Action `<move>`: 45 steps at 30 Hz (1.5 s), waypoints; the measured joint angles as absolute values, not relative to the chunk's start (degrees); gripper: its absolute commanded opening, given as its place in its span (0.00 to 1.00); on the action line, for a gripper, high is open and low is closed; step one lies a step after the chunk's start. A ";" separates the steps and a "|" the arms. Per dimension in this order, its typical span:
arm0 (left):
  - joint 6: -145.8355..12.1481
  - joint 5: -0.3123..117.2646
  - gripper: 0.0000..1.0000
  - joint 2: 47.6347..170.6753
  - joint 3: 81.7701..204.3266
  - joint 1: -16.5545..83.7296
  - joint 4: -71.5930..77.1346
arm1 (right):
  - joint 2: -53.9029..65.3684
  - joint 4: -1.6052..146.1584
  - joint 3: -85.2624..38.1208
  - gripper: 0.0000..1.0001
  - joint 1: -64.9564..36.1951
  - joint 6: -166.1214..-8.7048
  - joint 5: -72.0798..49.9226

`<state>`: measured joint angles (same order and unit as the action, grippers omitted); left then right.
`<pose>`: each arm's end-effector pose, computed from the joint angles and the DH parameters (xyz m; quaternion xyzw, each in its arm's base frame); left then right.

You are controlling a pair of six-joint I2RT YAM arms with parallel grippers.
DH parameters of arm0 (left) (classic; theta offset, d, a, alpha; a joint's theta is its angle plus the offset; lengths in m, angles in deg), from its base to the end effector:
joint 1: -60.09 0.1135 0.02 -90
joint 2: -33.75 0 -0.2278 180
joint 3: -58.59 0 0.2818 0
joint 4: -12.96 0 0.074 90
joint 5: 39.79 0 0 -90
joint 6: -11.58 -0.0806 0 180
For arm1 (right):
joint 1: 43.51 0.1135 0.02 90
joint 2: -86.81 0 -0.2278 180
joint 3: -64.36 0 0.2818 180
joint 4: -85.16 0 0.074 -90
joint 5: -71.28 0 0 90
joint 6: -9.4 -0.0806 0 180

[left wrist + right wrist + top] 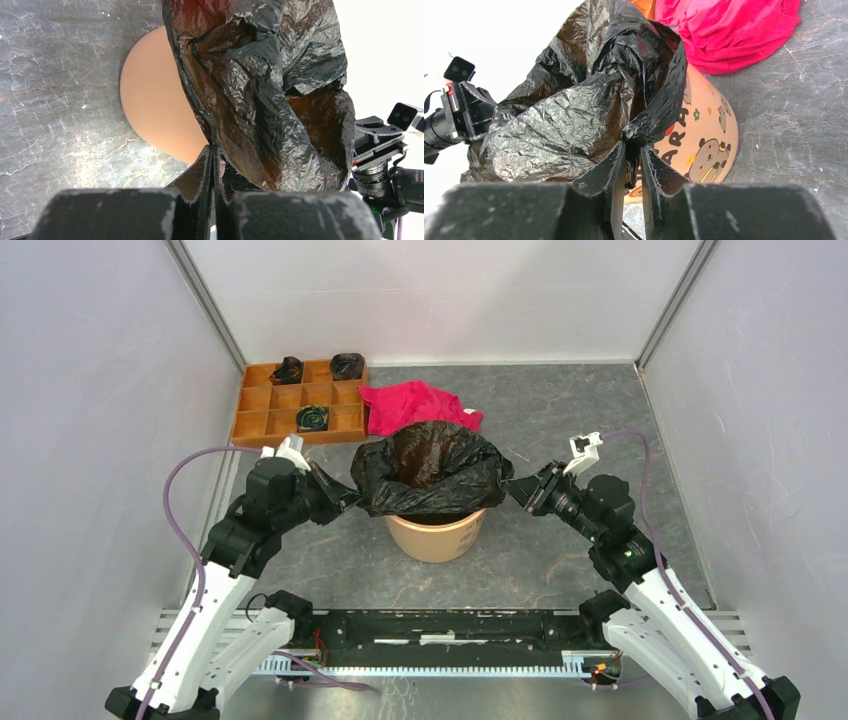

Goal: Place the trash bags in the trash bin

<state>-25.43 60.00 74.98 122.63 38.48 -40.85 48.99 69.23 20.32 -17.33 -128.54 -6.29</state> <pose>0.2180 -0.1011 0.2939 -0.1941 0.8462 -0.3564 0.3453 0.2353 0.1350 0.2580 0.0749 0.7594 0.4523 0.4616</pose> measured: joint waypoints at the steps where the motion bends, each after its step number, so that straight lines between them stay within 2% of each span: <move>1: -25.43 60.39 0.05 74.61 122.14 38.48 -40.81 | 48.99 69.32 20.32 0.17 -17.33 -128.17 -5.51; 9: -25.96 64.48 0.02 71.64 117.97 38.48 -40.81 | 48.57 65.47 19.99 0.09 -17.33 -120.24 0.33; 13: -26.22 64.17 0.02 70.72 113.45 38.48 -41.22 | 47.79 63.35 20.01 0.01 -17.33 -115.65 3.32; 20: -26.15 61.24 0.02 70.85 109.01 38.48 -40.68 | 49.67 63.16 21.91 0.00 -17.33 -110.25 3.94; 27: -25.56 60.74 0.02 71.90 104.24 38.48 -35.17 | 50.24 62.89 24.10 0.00 -17.31 -106.53 -0.81; 35: -27.81 63.06 0.02 81.21 104.20 38.48 -30.53 | 46.17 63.03 25.58 0.01 -17.33 -102.05 -5.49; 45: -34.50 64.45 0.02 85.76 104.22 38.48 -30.23 | 38.50 62.44 25.19 0.40 -17.31 -99.71 -7.45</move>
<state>-34.50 64.45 85.76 104.22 38.48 -30.23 38.50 62.44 25.19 -17.31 -99.71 -7.45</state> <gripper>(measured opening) 0.029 0.297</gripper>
